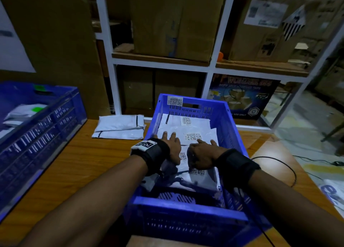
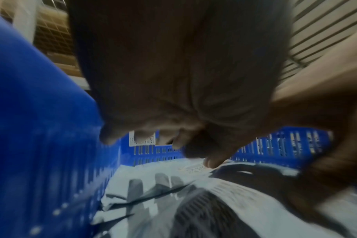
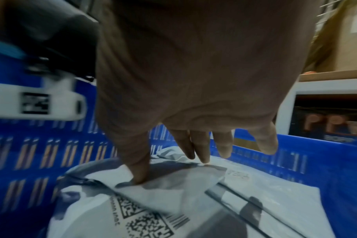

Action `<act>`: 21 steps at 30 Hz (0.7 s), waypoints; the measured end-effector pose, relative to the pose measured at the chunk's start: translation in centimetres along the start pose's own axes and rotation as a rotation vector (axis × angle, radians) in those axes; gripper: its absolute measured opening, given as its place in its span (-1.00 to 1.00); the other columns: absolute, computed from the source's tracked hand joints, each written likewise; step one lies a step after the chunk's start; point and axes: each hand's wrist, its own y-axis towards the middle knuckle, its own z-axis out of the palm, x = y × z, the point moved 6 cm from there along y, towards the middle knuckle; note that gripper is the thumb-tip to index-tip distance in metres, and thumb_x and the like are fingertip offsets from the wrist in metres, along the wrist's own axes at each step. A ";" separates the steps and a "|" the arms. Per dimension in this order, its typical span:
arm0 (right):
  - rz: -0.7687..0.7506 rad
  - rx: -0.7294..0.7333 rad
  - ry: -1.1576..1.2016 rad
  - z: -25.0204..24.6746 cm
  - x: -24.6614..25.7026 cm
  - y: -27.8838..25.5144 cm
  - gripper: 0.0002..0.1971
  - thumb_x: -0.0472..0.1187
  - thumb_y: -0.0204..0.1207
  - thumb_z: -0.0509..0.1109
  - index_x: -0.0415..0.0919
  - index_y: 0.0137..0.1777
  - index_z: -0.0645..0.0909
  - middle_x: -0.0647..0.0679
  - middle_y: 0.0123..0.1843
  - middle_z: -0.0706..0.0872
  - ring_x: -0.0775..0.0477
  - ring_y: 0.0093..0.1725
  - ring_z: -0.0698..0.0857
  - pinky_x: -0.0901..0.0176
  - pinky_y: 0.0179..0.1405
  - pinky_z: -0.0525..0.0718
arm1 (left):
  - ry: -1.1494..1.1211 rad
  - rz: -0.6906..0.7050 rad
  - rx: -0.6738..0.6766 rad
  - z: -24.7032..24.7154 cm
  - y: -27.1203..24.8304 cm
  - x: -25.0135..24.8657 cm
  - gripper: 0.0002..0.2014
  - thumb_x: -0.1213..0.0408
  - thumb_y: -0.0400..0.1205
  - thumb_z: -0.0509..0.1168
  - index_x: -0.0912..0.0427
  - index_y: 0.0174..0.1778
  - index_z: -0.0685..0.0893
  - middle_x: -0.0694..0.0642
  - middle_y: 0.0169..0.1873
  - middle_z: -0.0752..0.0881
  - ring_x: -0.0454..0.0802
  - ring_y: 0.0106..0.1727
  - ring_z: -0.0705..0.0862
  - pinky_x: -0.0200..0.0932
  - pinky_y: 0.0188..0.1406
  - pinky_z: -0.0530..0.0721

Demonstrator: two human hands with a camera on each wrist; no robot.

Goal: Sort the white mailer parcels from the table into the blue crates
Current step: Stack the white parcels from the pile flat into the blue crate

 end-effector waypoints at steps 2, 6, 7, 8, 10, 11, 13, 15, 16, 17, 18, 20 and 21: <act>-0.013 0.035 0.039 0.4 0.1 0.1 -0.60 0.34 0.38 0.44 0.08 0.02 0.61 0.05 0.40 0.51 -0.20 0.58 0.29 -0.59 0.42 0.24 | 0.073 0.010 0.028 0.8 -0.2 0.2 0.10 -0.22 0.54 0.40 0.23 0.76 -0.13 0.20 0.75 -0.22 0.36 0.73 -0.19 0.59 0.56 0.01; 0.023 0.013 0.043 0.2 0.2 0.0 -0.22 0.36 0.26 0.55 -0.10 0.32 0.42 -0.04 0.48 0.45 -0.20 0.59 0.27 -0.48 0.50 0.25 | 0.115 0.028 -0.032 1.7 0.0 -0.6 0.25 -0.32 0.45 0.46 0.25 0.75 -0.21 0.22 0.75 -0.20 0.34 0.73 -0.24 0.54 0.59 -0.14; 0.031 0.011 0.057 0.0 0.2 -0.1 -0.18 0.33 0.25 0.58 -0.13 0.36 0.38 -0.06 0.50 0.43 -0.21 0.61 0.25 -0.46 0.52 0.23 | 0.117 0.034 -0.050 1.8 0.1 -0.9 0.26 -0.30 0.45 0.47 0.24 0.74 -0.24 0.21 0.74 -0.24 0.32 0.73 -0.29 0.53 0.58 -0.20; 0.037 0.010 0.073 -0.2 0.2 -0.3 -0.15 0.30 0.23 0.61 -0.14 0.36 0.35 -0.08 0.49 0.43 -0.22 0.61 0.25 -0.44 0.53 0.23 | 0.123 0.034 -0.061 1.8 0.2 -1.2 0.27 -0.27 0.45 0.49 0.24 0.74 -0.26 0.21 0.74 -0.27 0.31 0.72 -0.34 0.52 0.57 -0.26; 0.048 0.010 0.087 -0.4 0.1 -0.7 -0.14 0.25 0.21 0.66 -0.14 0.34 0.32 -0.12 0.42 0.46 -0.23 0.55 0.31 -0.41 0.52 0.25 | 0.146 0.028 -0.062 2.2 0.3 -1.5 0.30 -0.26 0.45 0.50 0.25 0.73 -0.30 0.22 0.73 -0.31 0.31 0.71 -0.38 0.52 0.55 -0.32; 0.052 0.008 0.087 -0.4 0.2 -0.8 -0.13 0.23 0.19 0.67 -0.13 0.34 0.31 -0.13 0.40 0.46 -0.23 0.51 0.34 -0.41 0.51 0.26 | 0.157 0.030 -0.058 2.5 0.2 -1.5 0.31 -0.27 0.44 0.50 0.26 0.72 -0.31 0.22 0.73 -0.31 0.31 0.71 -0.38 0.52 0.54 -0.33; 0.057 -0.001 0.094 -0.3 0.1 -0.7 -0.08 0.22 0.15 0.69 -0.10 0.38 0.28 -0.13 0.41 0.44 -0.25 0.49 0.36 -0.44 0.50 0.25 | 0.173 0.048 -0.054 3.1 0.2 -1.6 0.31 -0.26 0.44 0.50 0.26 0.73 -0.31 0.23 0.73 -0.31 0.32 0.71 -0.37 0.52 0.54 -0.34; 0.049 -0.020 0.090 -0.1 0.1 -0.5 0.01 0.24 0.11 0.69 -0.04 0.46 0.22 -0.13 0.45 0.40 -0.28 0.51 0.33 -0.49 0.50 0.23 | 0.176 0.048 -0.058 3.3 0.1 -1.7 0.28 -0.21 0.46 0.51 0.26 0.73 -0.29 0.22 0.73 -0.30 0.32 0.71 -0.37 0.53 0.55 -0.32; 0.046 -0.028 0.084 0.0 0.1 -0.4 0.04 0.25 0.12 0.68 -0.01 0.51 0.19 -0.13 0.47 0.38 -0.28 0.52 0.31 -0.50 0.50 0.21 | 0.173 0.040 -0.064 3.3 0.0 -1.8 0.26 -0.18 0.48 0.51 0.26 0.73 -0.28 0.22 0.73 -0.31 0.32 0.71 -0.37 0.54 0.56 -0.31; 0.047 -0.034 0.078 0.0 0.0 -0.4 0.06 0.25 0.13 0.67 0.00 0.54 0.17 -0.12 0.48 0.36 -0.28 0.53 0.30 -0.51 0.51 0.20 | 0.171 0.031 -0.071 3.2 -0.1 -1.9 0.23 -0.15 0.51 0.50 0.26 0.74 -0.28 0.21 0.73 -0.31 0.31 0.70 -0.38 0.54 0.56 -0.31; 0.053 -0.036 0.069 -0.1 0.0 -0.6 0.06 0.26 0.15 0.65 0.00 0.57 0.16 -0.12 0.48 0.35 -0.27 0.54 0.28 -0.52 0.51 0.19 | 0.171 0.027 -0.076 3.0 -0.1 -2.0 0.21 -0.14 0.52 0.49 0.26 0.74 -0.28 0.20 0.73 -0.32 0.31 0.70 -0.39 0.55 0.56 -0.31; 0.079 -0.025 0.050 -0.4 -0.3 -0.9 0.04 0.28 0.20 0.62 -0.02 0.59 0.18 -0.12 0.49 0.33 -0.27 0.55 0.26 -0.54 0.52 0.17 | 0.171 0.032 -0.074 2.8 -0.1 -2.2 0.23 -0.19 0.51 0.48 0.25 0.73 -0.29 0.20 0.72 -0.35 0.30 0.70 -0.41 0.55 0.56 -0.31; 0.098 -0.017 0.039 -0.6 -0.5 -1.2 0.01 0.29 0.22 0.60 -0.03 0.59 0.20 -0.12 0.48 0.33 -0.27 0.55 0.25 -0.56 0.51 0.16 | 0.169 0.041 -0.070 2.8 -0.1 -2.2 0.27 -0.25 0.48 0.48 0.25 0.73 -0.31 0.21 0.71 -0.37 0.31 0.69 -0.42 0.55 0.56 -0.31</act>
